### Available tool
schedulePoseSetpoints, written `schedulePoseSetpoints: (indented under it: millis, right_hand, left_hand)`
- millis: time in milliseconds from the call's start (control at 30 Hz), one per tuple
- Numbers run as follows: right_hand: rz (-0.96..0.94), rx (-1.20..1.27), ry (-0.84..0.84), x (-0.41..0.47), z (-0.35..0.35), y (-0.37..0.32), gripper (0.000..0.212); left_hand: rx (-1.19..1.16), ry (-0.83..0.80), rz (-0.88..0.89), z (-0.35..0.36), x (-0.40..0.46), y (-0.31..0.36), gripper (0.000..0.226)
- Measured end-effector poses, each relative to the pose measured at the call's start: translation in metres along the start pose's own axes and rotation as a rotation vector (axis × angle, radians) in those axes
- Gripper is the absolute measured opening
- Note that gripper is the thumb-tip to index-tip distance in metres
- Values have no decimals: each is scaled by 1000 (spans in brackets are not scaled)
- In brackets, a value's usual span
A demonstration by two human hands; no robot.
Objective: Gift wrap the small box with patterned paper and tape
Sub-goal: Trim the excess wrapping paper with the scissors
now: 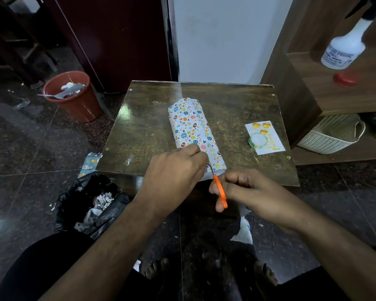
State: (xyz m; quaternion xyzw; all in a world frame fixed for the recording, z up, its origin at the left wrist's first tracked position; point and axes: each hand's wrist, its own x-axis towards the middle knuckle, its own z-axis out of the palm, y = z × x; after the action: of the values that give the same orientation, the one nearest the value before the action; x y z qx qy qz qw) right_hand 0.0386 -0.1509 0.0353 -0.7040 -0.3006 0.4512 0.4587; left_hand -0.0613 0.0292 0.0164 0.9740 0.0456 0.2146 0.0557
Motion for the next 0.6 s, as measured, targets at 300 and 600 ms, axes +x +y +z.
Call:
schedulePoseSetpoints:
  millis: [300,600]
  right_hand:
    - [-19,29,33,5,14,0,21]
    - [13,60,82,-1,12,-8,27]
  left_hand:
    - [-36,1,58,-1,2,-18,28]
    - [67,39,113,-3,1,-12,31]
